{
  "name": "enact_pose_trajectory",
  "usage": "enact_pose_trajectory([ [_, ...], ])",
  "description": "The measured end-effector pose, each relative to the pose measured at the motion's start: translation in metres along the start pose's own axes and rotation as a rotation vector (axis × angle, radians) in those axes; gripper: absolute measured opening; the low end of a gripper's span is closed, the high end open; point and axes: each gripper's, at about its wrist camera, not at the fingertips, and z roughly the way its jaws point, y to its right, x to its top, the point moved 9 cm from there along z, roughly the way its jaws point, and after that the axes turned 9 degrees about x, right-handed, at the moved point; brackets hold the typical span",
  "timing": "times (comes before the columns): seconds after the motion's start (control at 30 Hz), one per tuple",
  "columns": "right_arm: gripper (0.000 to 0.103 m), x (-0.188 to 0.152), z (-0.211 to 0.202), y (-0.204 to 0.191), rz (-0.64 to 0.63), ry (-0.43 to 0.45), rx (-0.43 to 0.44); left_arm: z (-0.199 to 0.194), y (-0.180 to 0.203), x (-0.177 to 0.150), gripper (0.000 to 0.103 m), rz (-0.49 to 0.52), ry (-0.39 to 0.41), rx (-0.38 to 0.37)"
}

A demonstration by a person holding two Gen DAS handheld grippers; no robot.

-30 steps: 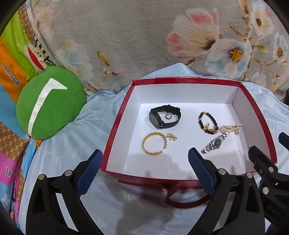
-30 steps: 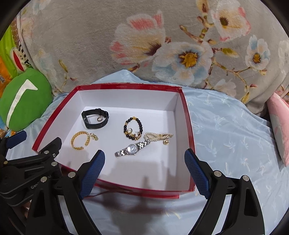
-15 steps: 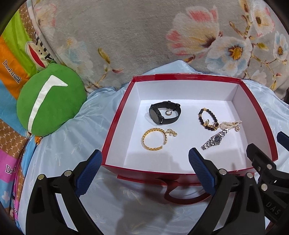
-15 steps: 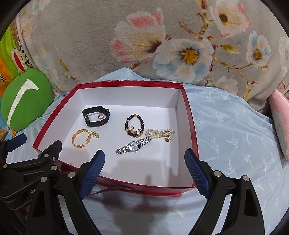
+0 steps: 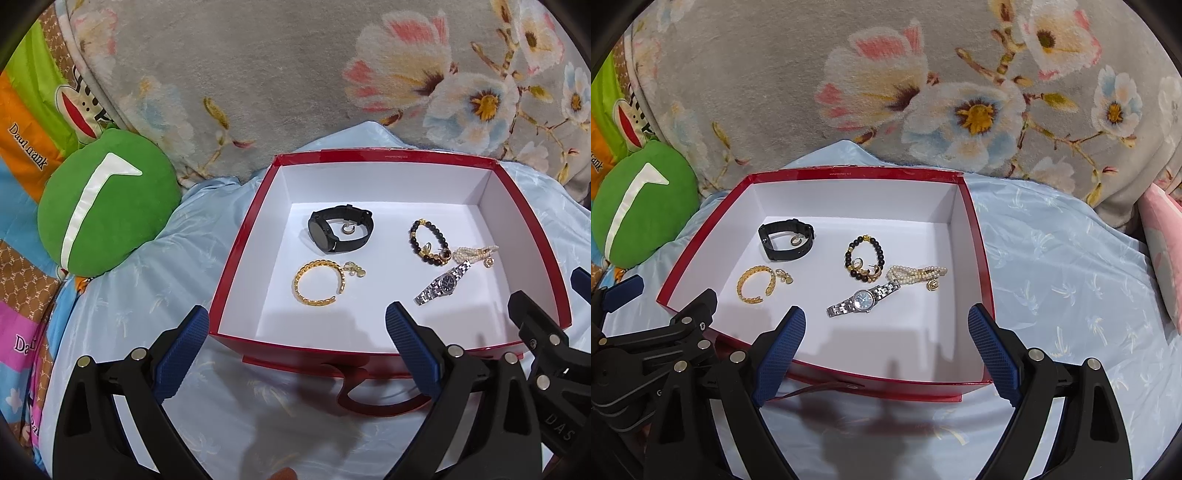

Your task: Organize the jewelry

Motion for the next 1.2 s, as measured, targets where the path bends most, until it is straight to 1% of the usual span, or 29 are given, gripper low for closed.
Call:
enact_pose_trajectory([
  [0.4,0.087,0.0007,-0.0011,0.0017,-0.002,0.005,-0.002,0.0005,-0.0009,-0.0002,0.094,0.004,0.0,0.009],
  [0.73,0.087,0.0018,-0.002,0.0012,-0.001,0.009,-0.001,0.0016,0.0015,-0.0027,0.094,-0.005,-0.007,-0.021],
  [1.2,0.087,0.0028,-0.0046,0.0002,-0.003,0.014,-0.003,0.0001,0.0003,-0.0011,0.094,-0.017,-0.001,-0.027],
])
